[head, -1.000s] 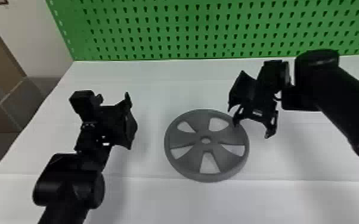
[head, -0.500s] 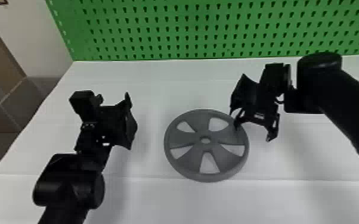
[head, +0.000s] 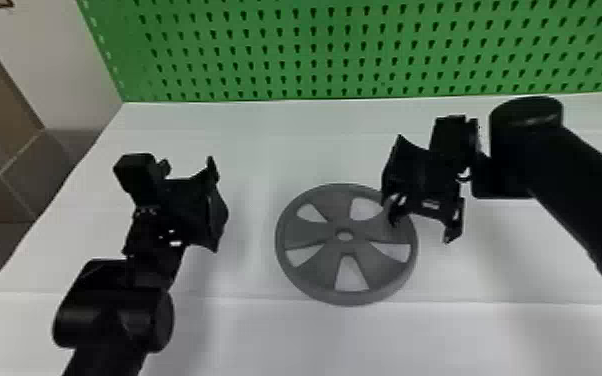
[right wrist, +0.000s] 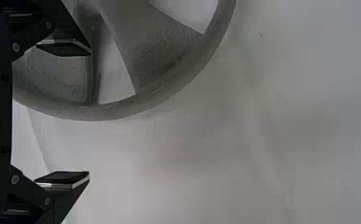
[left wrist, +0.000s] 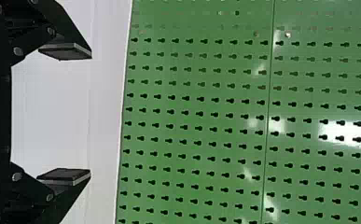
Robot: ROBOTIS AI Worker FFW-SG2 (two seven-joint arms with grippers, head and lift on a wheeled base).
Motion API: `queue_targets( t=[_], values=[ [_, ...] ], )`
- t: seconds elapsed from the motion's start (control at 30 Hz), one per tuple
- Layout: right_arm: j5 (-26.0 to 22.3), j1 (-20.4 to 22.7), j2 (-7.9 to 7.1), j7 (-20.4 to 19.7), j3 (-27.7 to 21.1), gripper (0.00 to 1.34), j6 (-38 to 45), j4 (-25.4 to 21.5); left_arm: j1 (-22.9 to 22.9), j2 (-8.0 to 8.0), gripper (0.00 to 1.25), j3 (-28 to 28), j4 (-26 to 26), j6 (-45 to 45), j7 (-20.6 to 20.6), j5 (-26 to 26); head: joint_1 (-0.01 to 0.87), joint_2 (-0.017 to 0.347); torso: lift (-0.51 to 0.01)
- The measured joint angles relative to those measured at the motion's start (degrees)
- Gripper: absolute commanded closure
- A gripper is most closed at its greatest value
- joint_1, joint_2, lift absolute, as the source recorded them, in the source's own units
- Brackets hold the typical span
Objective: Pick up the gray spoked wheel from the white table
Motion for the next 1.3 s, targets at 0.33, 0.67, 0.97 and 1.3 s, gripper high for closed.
queue_targets(
  t=[0.33, 0.67, 0.97, 1.3],
  values=[
    [0.2, 2.3, 0.08, 0.0, -1.9, 0.33, 0.2, -2.2, 0.1, 0.00, 0.36, 0.1, -0.1, 0.0, 0.0, 0.1, 0.839, 0.130, -0.065],
    [1.3, 4.0, 0.59, 0.0, -3.1, 0.33, 0.0, -2.7, 0.1, 0.00, 0.36, 0.1, -0.1, 0.0, 0.0, 0.3, 0.839, 0.130, -0.065],
    [1.5, 4.8, 0.67, 0.1, -3.0, 0.33, -0.1, -3.1, 0.1, 0.00, 0.36, -0.1, -0.1, 0.0, 0.1, 0.4, 0.839, 0.130, -0.065],
    [1.7, 5.3, 0.50, 1.1, -2.4, 0.34, -0.1, -3.4, 0.0, 0.00, 0.36, -0.4, -0.1, 0.0, 0.4, 0.4, 0.839, 0.130, -0.065]
  ],
)
